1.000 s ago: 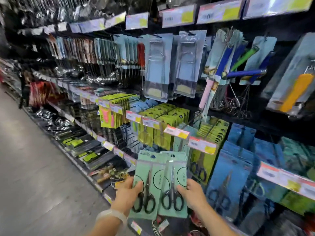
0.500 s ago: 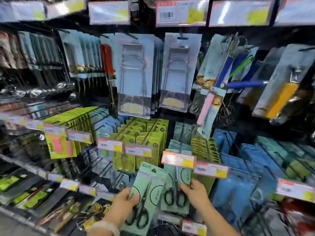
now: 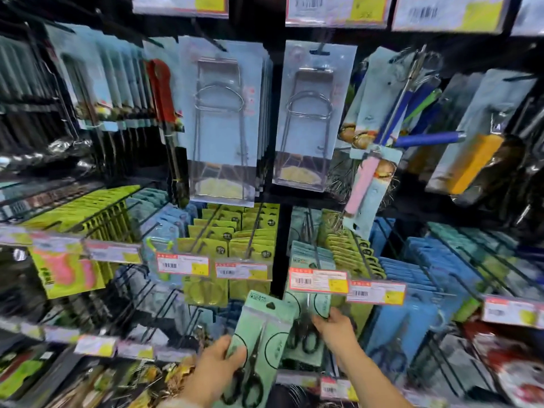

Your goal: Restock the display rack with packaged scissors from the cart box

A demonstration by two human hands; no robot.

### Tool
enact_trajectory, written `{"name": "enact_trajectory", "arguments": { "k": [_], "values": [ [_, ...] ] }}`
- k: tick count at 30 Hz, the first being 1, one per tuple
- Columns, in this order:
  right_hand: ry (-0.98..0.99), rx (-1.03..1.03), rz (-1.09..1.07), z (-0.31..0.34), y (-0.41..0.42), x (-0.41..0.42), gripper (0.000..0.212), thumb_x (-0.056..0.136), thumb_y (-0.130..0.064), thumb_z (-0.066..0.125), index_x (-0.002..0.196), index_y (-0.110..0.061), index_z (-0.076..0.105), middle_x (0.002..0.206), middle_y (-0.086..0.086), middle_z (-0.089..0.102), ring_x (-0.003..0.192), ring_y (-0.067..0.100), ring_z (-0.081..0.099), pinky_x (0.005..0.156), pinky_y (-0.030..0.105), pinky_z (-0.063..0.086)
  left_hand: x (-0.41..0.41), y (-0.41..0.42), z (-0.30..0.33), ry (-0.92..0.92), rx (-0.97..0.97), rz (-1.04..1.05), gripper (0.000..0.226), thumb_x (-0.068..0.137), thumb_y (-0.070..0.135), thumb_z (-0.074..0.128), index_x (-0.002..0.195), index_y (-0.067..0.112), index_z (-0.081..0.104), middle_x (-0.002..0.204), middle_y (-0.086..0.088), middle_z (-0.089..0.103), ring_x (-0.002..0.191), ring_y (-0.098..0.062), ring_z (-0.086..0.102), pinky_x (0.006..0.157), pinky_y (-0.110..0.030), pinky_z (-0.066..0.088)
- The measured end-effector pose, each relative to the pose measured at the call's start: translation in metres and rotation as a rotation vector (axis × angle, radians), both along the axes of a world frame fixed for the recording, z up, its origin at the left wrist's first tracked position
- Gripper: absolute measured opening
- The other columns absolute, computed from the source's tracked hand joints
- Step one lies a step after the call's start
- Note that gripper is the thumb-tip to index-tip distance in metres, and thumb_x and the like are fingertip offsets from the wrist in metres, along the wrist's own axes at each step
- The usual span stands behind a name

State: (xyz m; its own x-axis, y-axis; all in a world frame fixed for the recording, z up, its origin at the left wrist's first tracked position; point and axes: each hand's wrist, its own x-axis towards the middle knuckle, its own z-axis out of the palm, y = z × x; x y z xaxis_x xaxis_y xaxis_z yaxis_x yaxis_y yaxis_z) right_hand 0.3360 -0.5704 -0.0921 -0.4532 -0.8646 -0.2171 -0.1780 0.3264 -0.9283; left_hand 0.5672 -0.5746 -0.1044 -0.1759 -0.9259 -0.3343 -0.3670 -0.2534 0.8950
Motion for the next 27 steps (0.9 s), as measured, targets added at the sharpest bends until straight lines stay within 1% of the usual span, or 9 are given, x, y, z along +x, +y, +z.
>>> {"name": "enact_trajectory", "arguments": {
  "k": [3, 7, 10, 12, 15, 17, 22, 25, 27],
  "values": [
    [0.004, 0.018, -0.034, 0.0, -0.004, -0.001, 0.025, 0.09, -0.011, 0.059, 0.112, 0.001, 0.059, 0.107, 0.012, 0.063, 0.092, 0.02, 0.054, 0.083, 0.029, 0.044, 0.0, 0.006, 0.002, 0.031, -0.004, -0.002, 0.008, 0.092, 0.009, 0.057, 0.097, 0.015, 0.059, 0.08, 0.006, 0.059, 0.069, 0.001, 0.049, 0.052, 0.0, 0.038],
    [0.15, 0.156, -0.057, 0.0, 0.0, -0.009, 0.027, 0.091, -0.027, 0.058, 0.105, -0.004, 0.056, 0.1, 0.014, 0.06, 0.094, 0.028, 0.056, 0.078, 0.029, 0.041, -0.005, 0.014, 0.008, 0.065, -0.008, 0.018, 0.013, 0.091, 0.004, 0.057, 0.085, 0.016, 0.058, 0.075, 0.008, 0.057, 0.067, 0.001, 0.047, 0.049, 0.001, 0.036],
    [0.289, 0.255, -0.01, 0.001, 0.014, -0.016, 0.026, 0.091, -0.034, 0.056, 0.092, -0.009, 0.051, 0.074, 0.002, 0.053, 0.078, 0.021, 0.049, 0.069, 0.023, 0.036, -0.012, 0.017, 0.007, 0.05, -0.008, 0.03, 0.023, 0.091, 0.004, 0.057, 0.076, 0.022, 0.056, 0.076, 0.006, 0.06, 0.074, -0.008, 0.055, 0.061, -0.01, 0.042],
    [0.254, 0.238, 0.091, 0.001, 0.026, -0.017, 0.025, 0.091, -0.032, 0.055, 0.099, -0.008, 0.058, 0.087, 0.003, 0.06, 0.085, 0.018, 0.052, 0.076, 0.021, 0.037, -0.021, 0.02, 0.01, 0.054, 0.005, 0.036, 0.014, 0.091, 0.007, 0.058, 0.086, 0.02, 0.06, 0.085, 0.0, 0.065, 0.09, -0.019, 0.059, 0.077, -0.021, 0.041],
    [-0.166, 0.23, 0.277, 0.012, 0.044, -0.008, 0.028, 0.091, -0.036, 0.054, 0.106, -0.014, 0.061, 0.104, 0.001, 0.065, 0.093, 0.017, 0.061, 0.086, 0.027, 0.049, -0.038, 0.027, 0.015, 0.082, 0.02, 0.033, 0.01, 0.092, 0.01, 0.057, 0.095, 0.019, 0.061, 0.102, -0.007, 0.066, 0.1, -0.022, 0.058, 0.09, -0.027, 0.043],
    [-0.308, 0.242, 0.34, 0.019, 0.054, -0.006, 0.029, 0.09, -0.036, 0.056, 0.11, -0.015, 0.06, 0.1, 0.004, 0.065, 0.085, 0.016, 0.064, 0.075, 0.025, 0.055, -0.051, 0.029, 0.02, 0.112, 0.051, 0.049, 0.011, 0.092, 0.01, 0.056, 0.095, 0.018, 0.064, 0.103, -0.006, 0.068, 0.101, -0.023, 0.06, 0.096, -0.033, 0.045],
    [0.036, 0.133, 0.428, 0.019, 0.066, -0.008, 0.017, 0.086, -0.014, 0.064, 0.077, -0.016, 0.05, 0.063, -0.006, 0.058, 0.051, -0.004, 0.052, 0.053, 0.009, 0.044, -0.07, 0.034, 0.023, 0.121, 0.056, 0.063, 0.012, 0.09, 0.011, 0.059, 0.084, 0.02, 0.065, 0.099, -0.007, 0.07, 0.097, -0.027, 0.063, 0.096, -0.042, 0.049],
    [0.045, 0.108, 0.368, 0.019, 0.063, -0.01, 0.014, 0.086, -0.011, 0.063, 0.083, -0.009, 0.05, 0.076, 0.006, 0.058, 0.067, 0.013, 0.059, 0.065, 0.026, 0.055, -0.077, 0.033, 0.024, 0.089, 0.007, 0.084, 0.003, 0.087, 0.014, 0.064, 0.089, 0.015, 0.065, 0.096, -0.012, 0.07, 0.095, -0.031, 0.065, 0.092, -0.046, 0.051],
    [0.067, 0.092, 0.35, 0.018, 0.059, -0.012, 0.018, 0.086, -0.01, 0.063, 0.087, -0.002, 0.046, 0.079, 0.012, 0.05, 0.071, 0.02, 0.054, 0.07, 0.036, 0.055, -0.079, 0.03, 0.027, 0.052, -0.05, 0.092, 0.017, 0.085, 0.014, 0.066, 0.101, 0.013, 0.06, 0.099, -0.011, 0.067, 0.096, -0.028, 0.064, 0.091, -0.041, 0.051]
  ]
}}
